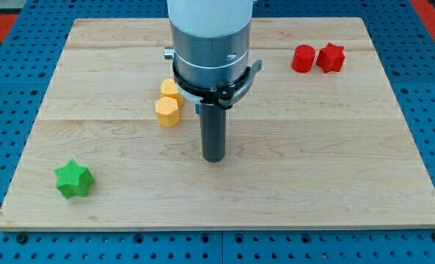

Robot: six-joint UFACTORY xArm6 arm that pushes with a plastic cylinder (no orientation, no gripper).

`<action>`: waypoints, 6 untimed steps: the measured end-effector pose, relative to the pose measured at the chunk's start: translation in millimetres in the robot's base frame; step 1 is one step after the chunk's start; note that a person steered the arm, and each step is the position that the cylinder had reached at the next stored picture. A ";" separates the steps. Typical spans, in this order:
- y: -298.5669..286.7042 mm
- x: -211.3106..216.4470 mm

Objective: Keep the green star to the right of the blue triangle

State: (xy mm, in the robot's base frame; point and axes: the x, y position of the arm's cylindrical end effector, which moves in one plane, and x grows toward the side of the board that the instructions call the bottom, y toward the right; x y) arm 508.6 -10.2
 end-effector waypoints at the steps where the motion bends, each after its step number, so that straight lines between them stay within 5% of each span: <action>1: 0.0 -9.7; 3: -49.4 47.5; 5: -181.8 99.8; 6: -241.1 91.6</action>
State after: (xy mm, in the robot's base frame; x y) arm 600.1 -251.2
